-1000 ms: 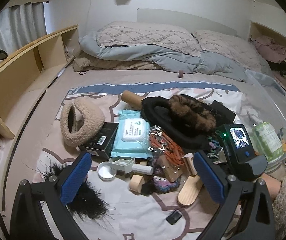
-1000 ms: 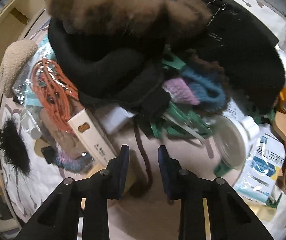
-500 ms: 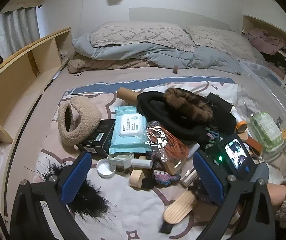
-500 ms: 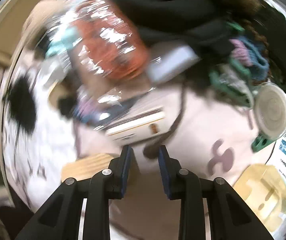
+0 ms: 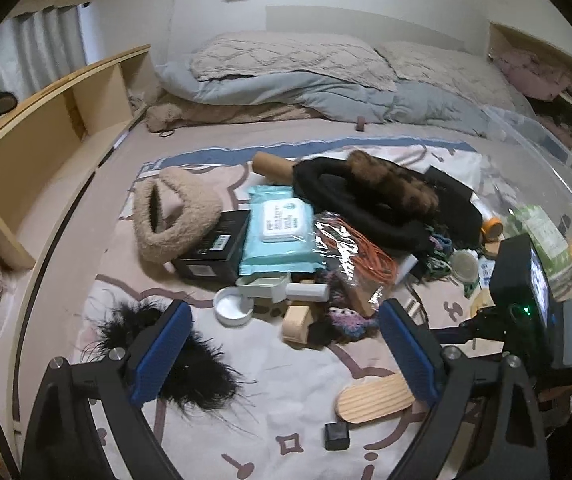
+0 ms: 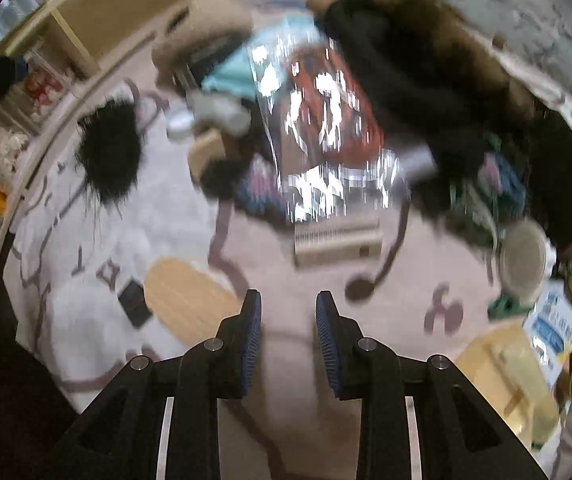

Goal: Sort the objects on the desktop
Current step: 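Move the right gripper down toward the oval wooden board, then close the right gripper on the oval wooden board's end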

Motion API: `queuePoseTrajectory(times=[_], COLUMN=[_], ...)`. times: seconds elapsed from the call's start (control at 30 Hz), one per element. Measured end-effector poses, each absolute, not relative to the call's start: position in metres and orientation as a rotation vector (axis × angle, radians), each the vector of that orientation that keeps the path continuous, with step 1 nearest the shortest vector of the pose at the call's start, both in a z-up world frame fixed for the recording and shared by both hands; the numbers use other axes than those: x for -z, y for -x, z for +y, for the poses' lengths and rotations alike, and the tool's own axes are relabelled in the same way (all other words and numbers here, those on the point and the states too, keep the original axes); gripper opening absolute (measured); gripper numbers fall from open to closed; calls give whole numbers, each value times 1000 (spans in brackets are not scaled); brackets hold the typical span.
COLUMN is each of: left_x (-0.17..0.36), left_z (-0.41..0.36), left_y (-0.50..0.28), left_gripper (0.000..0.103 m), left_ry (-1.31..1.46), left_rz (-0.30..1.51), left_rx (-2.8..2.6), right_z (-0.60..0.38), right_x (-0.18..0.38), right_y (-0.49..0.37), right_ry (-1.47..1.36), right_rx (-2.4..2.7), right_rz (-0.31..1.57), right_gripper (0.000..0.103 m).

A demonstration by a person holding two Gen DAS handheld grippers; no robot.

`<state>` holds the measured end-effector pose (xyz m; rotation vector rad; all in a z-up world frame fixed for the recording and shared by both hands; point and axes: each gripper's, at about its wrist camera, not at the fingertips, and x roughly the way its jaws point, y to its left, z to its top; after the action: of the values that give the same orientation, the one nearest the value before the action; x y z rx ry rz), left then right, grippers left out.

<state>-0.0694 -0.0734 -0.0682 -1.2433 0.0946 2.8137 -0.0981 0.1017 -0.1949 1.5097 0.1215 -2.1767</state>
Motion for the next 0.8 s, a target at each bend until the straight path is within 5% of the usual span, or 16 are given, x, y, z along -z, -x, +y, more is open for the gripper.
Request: queuePoseTrajectory(times=[0.5,0.6,0.8], left_x=[70,67,69], left_z=[-104,-102,-100], left_y=[63,61,61], left_gripper=[94,94,94], left_ry=[1262,1241,1244], left_rz=[15,16,43], left_rx=[-2847,-2843,-2842], right_z=[76,75,59], right_x=[203,201,206], right_y=[64,63,61], right_ry=[-1476,-1454,-1353], right_rx=[1978,1963,1938], right_rz=[280,294,473], right_gripper=[31,74,76])
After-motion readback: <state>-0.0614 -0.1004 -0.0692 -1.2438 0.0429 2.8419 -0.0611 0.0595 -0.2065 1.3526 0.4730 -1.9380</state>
